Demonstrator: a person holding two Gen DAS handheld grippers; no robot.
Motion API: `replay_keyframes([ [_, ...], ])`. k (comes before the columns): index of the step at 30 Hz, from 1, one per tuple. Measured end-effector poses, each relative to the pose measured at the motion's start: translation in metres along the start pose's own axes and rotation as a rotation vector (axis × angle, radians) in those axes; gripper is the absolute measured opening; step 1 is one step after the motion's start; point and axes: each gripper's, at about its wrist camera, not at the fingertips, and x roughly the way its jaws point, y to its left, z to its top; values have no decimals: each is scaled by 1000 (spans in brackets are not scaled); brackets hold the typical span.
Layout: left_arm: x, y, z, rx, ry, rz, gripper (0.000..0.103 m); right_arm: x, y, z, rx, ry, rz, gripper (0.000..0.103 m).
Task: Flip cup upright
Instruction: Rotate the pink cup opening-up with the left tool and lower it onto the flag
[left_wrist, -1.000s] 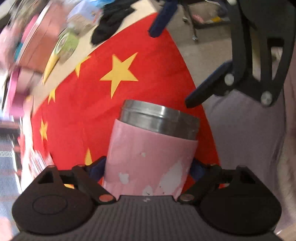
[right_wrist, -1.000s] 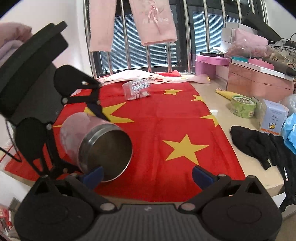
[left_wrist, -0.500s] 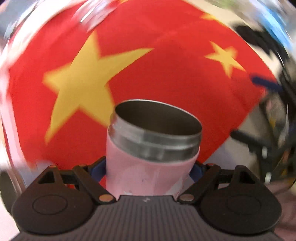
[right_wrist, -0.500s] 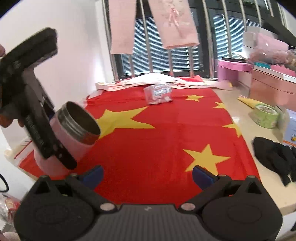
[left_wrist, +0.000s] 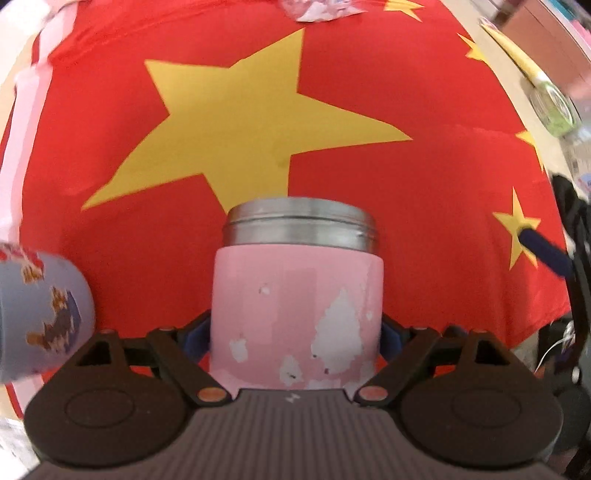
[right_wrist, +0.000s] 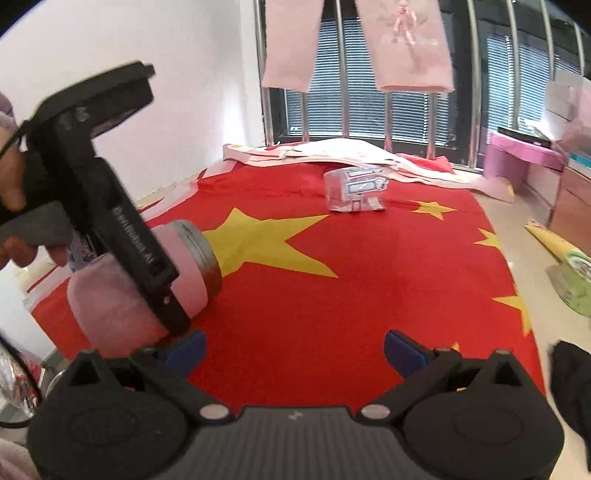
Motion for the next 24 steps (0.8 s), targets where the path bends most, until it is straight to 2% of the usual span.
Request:
replay_keyframes([
  [6, -17, -9, -13, 135, -66, 111, 103, 12, 5, 8, -5, 9, 51, 103],
  [10, -34, -19, -25, 240, -148, 189, 103, 12, 4, 11, -19, 10, 94, 103],
  [13, -30, -24, -22, 285, -159, 181, 103, 14, 1, 12, -35, 22, 111, 103],
  [16, -17, -28, -16, 295, -165, 195, 103, 15, 3, 11, -59, 34, 106, 103],
  [20, 1, -22, -2, 250, -147, 177, 102, 15, 5, 11, -64, 39, 100, 103],
  [23, 16, -16, 9, 199, -133, 174, 86, 13, 6, 11, -65, 37, 95, 103],
  [24, 17, -13, 11, 181, -133, 165, 86, 13, 7, 11, -65, 37, 94, 103],
])
